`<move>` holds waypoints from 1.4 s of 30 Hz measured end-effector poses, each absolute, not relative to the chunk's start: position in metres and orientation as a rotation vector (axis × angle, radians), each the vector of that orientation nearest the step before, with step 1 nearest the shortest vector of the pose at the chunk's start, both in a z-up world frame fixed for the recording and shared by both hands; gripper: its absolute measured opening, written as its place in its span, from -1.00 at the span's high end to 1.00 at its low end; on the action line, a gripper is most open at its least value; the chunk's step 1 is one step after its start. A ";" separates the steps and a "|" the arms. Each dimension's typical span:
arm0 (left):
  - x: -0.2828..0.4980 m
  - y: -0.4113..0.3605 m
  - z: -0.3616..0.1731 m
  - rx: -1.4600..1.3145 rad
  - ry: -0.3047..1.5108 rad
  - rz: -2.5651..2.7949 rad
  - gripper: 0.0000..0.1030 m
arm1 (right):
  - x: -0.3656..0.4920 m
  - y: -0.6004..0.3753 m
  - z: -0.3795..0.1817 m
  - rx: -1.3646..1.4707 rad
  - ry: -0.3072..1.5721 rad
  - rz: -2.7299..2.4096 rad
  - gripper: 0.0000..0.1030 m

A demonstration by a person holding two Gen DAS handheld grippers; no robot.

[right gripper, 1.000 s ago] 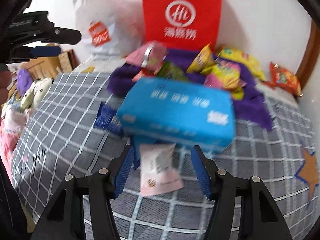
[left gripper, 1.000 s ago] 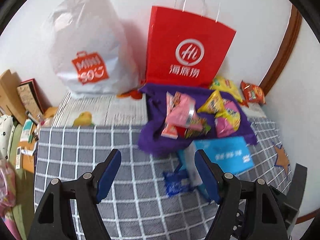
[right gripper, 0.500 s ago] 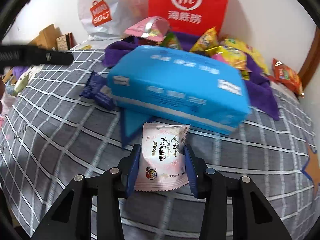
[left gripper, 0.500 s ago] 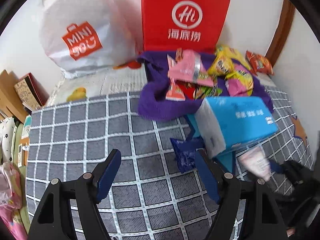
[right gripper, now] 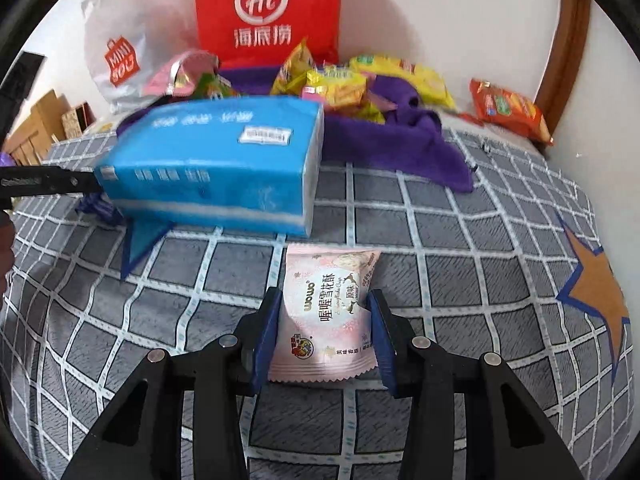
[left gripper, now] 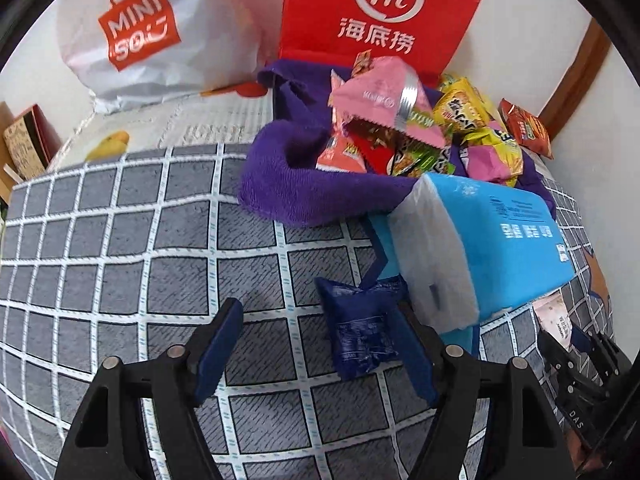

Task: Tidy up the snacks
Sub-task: 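Grasp the pink-white biscuit packet with the right tool while the left tool grasps the blue packet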

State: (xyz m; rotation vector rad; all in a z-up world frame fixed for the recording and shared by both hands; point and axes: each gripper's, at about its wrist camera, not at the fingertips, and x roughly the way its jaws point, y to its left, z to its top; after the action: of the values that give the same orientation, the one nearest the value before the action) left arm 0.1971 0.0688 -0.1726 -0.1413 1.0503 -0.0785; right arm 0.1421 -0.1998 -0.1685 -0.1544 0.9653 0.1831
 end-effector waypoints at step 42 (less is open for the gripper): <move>0.177 0.051 -0.174 -0.165 0.921 -0.196 0.64 | 0.147 -0.205 -0.171 -0.099 0.971 0.204 0.06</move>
State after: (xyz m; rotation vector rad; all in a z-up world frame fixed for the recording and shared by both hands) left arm 0.1766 0.0507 -0.1737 -0.1647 0.9211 -0.1956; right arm 0.1471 -0.2048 -0.1712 -0.0990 0.9713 0.2040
